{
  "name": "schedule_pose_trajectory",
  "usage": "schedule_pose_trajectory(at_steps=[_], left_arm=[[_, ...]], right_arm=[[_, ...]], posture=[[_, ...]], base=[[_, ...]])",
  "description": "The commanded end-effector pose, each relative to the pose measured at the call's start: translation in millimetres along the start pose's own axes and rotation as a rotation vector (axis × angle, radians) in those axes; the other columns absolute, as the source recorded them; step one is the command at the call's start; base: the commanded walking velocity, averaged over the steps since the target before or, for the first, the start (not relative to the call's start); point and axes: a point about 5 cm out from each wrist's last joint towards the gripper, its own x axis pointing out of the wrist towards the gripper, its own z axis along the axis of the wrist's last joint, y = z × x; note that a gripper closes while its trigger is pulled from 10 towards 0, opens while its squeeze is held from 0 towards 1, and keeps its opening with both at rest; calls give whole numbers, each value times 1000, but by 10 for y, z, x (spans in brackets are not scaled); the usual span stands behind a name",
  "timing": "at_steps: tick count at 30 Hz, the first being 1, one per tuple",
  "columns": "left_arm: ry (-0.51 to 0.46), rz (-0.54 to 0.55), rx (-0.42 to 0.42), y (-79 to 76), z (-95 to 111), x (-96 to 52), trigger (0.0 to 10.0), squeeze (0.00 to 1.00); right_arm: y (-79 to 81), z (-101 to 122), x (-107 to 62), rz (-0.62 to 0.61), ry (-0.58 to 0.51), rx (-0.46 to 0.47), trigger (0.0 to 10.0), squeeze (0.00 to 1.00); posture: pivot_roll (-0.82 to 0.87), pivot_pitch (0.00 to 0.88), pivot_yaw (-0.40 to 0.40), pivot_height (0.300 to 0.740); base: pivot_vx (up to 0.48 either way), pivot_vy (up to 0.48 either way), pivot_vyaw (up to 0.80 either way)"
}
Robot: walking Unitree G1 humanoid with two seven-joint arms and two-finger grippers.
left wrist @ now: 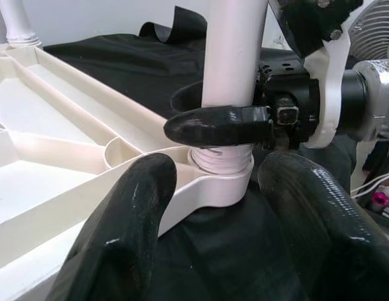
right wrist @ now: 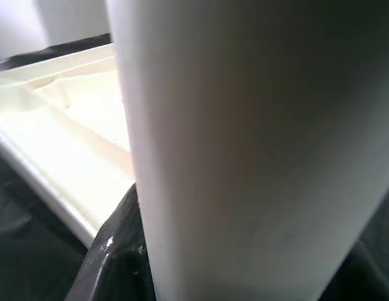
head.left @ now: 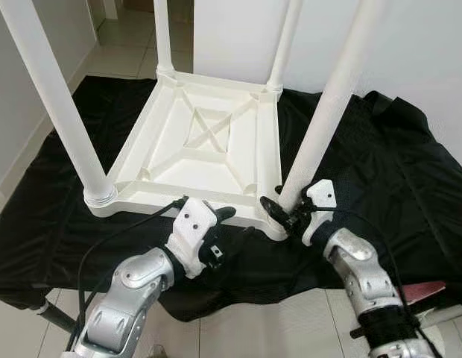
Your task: Building children table
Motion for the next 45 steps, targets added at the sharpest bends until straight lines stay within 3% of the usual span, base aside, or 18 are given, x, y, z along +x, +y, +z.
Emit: schedule_pose_trajectory(at_steps=[1,7,12,14,16,22,31,32,33,34,41,45], left_arm=[[-1,75,1,11,0,11,10000,0],[-2,75,-4,-11,10,22,10000,0],[-2,88,-34,-18,-7,86,10000,0],[-2,88,-34,-18,-7,86,10000,0],[-3,88,-34,-44,-2,101,10000,0],[-10,81,-22,-7,14,132,10000,0],[-7,69,-1,30,17,165,10000,0],[-7,64,-15,27,11,169,10000,0],[-7,64,-15,27,11,169,10000,0],[-4,68,-14,29,1,182,10000,0],[9,59,16,33,-7,209,10000,0],[32,39,31,43,-32,218,10000,0]], right_arm=[[-76,84,-17,-57,-28,-8,10000,0],[-21,89,-37,-155,-37,13,10000,0],[181,-25,-87,-468,-19,108,10000,0],[181,-25,-87,-468,-19,108,10000,0],[292,-61,-90,-479,-27,164,10000,0],[399,-41,-69,-459,-39,177,10000,0],[351,26,-60,-468,-64,135,10000,0],[333,44,-64,-468,-72,121,10000,651],[333,44,-64,-468,-72,121,10000,651],[301,63,-75,-458,-86,107,10000,1000],[146,118,-165,-393,-126,65,10000,1000],[-3,109,-270,-268,-115,59,10000,1000]], posture=[[69,25,-119,740],[58,26,-123,740],[61,26,-133,740],[61,26,-133,740],[70,20,-127,740],[59,14,-112,740],[46,11,-102,740],[42,11,-98,740],[42,11,-98,740],[40,7,-94,740],[38,10,-94,740],[42,4,-92,740]], base=[[0,0,0],[0,0,0],[0,0,0],[0,0,0],[0,0,0],[0,0,0],[0,0,0],[0,0,0],[0,0,0],[0,0,0],[0,0,0],[0,0,0]])
